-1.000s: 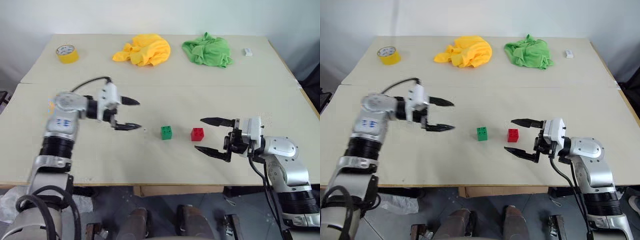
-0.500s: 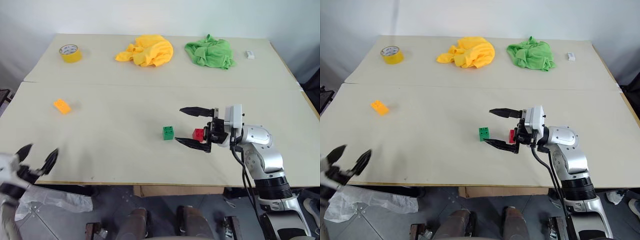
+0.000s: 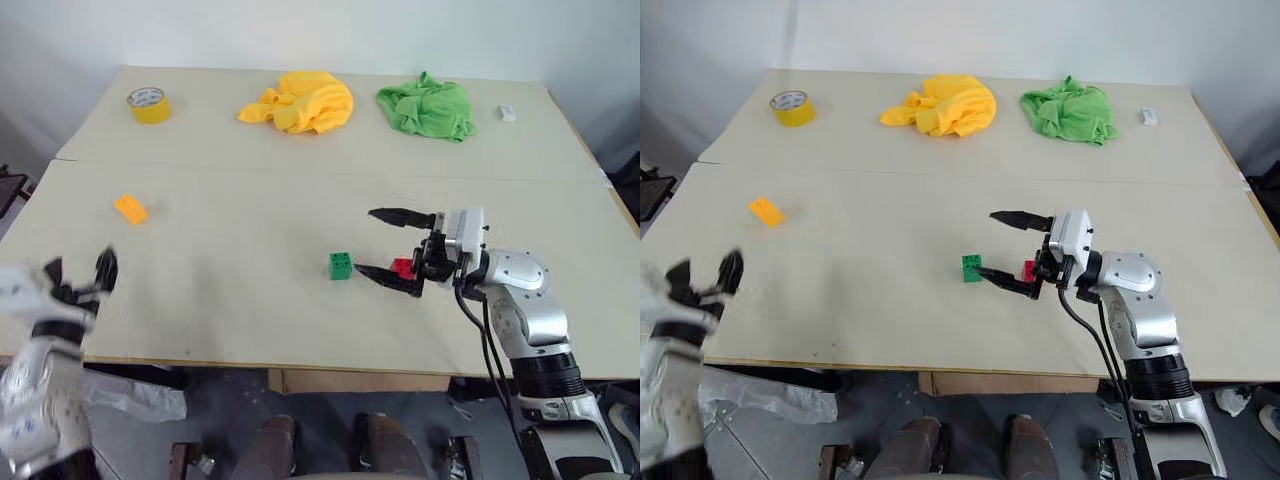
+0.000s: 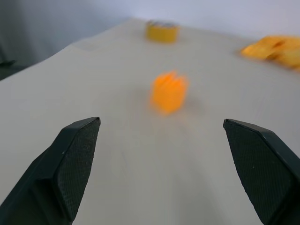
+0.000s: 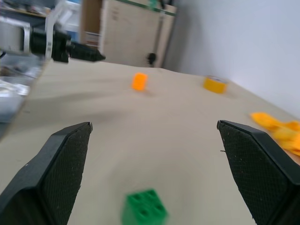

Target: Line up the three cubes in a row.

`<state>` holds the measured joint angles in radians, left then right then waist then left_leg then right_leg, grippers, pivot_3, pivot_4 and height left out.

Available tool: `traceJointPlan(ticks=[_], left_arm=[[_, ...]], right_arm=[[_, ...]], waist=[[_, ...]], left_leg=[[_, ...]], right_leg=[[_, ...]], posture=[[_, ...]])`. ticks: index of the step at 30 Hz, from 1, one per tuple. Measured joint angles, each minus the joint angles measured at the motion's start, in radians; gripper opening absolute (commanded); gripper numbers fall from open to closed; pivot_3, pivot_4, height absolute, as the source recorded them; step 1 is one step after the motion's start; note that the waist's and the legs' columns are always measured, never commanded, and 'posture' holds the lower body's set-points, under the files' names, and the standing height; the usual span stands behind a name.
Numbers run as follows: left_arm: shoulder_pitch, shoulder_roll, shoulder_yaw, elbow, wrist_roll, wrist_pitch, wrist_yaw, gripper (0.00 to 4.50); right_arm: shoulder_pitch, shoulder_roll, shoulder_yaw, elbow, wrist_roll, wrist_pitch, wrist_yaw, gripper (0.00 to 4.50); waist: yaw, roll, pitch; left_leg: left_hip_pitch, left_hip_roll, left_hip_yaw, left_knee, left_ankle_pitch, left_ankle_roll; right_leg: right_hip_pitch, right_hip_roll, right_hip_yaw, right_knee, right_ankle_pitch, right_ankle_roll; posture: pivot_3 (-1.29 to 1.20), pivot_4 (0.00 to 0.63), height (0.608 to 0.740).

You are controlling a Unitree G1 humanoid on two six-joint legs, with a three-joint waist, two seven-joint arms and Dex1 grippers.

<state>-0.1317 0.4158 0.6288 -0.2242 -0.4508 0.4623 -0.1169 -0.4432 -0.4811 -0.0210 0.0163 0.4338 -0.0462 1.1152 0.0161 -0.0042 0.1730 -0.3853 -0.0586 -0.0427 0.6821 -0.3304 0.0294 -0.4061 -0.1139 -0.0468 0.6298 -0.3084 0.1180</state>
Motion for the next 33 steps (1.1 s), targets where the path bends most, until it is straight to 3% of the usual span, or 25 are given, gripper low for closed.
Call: traceJointPlan(ticks=[5,9,22,25,33], left_arm=[[-0.244,-0.006,-0.052,0.162,0.085,0.165,0.234,4.47],[-0.381,-0.044,-0.040,0.275,0.121,0.177,0.389,4.47],[-0.593,-0.035,-0.101,0.751,0.220,-0.075,0.433,4.47],[-0.632,-0.007,-0.107,0.842,0.224,-0.125,0.423,3.87],[-0.663,0.006,-0.134,0.875,0.218,-0.157,0.398,1.42]], right_arm=[[0.040,-0.013,-0.022,0.009,-0.009,-0.013,-0.014,4.50],[0.044,-0.009,-0.008,-0.020,-0.010,-0.012,-0.022,4.50],[0.066,0.007,-0.007,-0.087,0.000,0.033,-0.103,4.50],[0.067,-0.011,-0.020,-0.087,-0.002,0.035,-0.105,4.50],[0.076,-0.020,-0.031,-0.087,-0.003,0.034,-0.113,4.50]], waist=[[-0.019,0.000,0.000],[-0.018,0.000,0.000],[-0.008,0.000,0.000],[-0.008,0.000,0.000],[-0.012,0.000,0.000]], left_leg=[[-0.001,0.001,0.001,0.000,0.000,-0.001],[-0.001,0.001,0.002,0.001,0.000,-0.001],[-0.001,-0.001,0.002,0.001,0.000,-0.001],[-0.001,0.000,0.002,0.001,0.000,-0.001],[-0.001,-0.001,0.002,0.001,0.000,-0.001]], right_leg=[[-0.002,0.002,-0.002,0.001,0.000,0.000],[-0.002,0.002,-0.002,0.002,0.000,0.000],[-0.002,0.002,-0.006,0.002,0.000,0.000],[-0.003,0.002,-0.006,0.002,0.000,0.000],[-0.002,0.001,-0.006,0.003,0.000,0.000]], posture=[[0.00,0.150,0.740],[0.00,0.150,0.740],[0.00,0.150,0.740],[0.00,0.150,0.740],[0.00,0.150,0.740]])
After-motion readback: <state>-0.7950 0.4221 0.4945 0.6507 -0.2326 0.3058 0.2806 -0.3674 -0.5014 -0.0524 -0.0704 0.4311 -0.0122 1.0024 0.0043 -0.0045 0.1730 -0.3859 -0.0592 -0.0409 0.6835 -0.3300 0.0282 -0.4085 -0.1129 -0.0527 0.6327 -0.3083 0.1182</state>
